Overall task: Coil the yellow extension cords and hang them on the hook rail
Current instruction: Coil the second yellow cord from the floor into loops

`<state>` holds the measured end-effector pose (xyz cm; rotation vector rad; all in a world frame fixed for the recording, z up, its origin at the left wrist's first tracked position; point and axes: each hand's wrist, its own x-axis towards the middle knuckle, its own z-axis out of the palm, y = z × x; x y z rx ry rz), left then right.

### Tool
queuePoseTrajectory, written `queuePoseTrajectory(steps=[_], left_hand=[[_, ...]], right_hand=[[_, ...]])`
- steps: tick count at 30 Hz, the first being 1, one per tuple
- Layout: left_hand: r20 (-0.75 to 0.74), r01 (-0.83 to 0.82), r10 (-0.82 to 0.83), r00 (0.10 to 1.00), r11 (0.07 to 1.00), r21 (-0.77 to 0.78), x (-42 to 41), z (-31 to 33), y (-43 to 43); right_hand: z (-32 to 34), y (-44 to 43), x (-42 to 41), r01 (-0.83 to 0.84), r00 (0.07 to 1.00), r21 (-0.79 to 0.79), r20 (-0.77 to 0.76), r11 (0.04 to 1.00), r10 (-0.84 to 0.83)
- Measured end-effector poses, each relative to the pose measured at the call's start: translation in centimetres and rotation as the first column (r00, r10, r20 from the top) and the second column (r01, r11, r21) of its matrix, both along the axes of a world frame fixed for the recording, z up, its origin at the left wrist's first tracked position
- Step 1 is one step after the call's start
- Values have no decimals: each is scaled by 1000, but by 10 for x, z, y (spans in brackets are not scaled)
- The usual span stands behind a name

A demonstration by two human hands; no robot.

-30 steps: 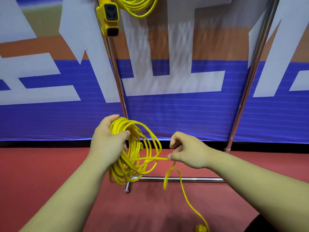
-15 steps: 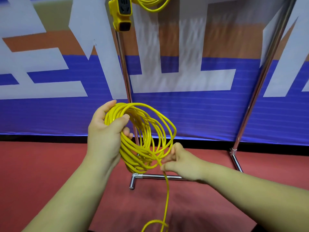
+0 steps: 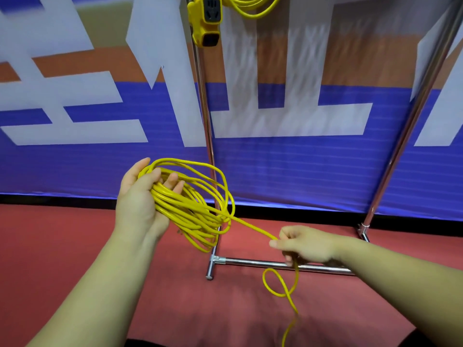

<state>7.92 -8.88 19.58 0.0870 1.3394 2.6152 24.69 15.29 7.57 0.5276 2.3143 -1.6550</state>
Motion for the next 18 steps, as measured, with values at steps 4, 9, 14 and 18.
queuePoseTrajectory(steps=[4, 9, 14, 18], left_hand=[[-87, 83, -90, 992, 993, -88, 1, -6, -3], [-208, 184, -266, 941, 921, -344, 20, -15, 6], [-141, 299, -387, 911, 856, -422, 44, -24, 24], [-86, 408, -496, 864, 790, -458, 56, -30, 36]], right_hand=[[18, -1, -6, 236, 962, -238, -81, 942, -261], [65, -13, -11, 352, 859, -441, -199, 826, -472], [91, -26, -4, 262, 849, -306, -377, 916, -369], [100, -30, 0, 132, 865, -216, -452, 967, -219]])
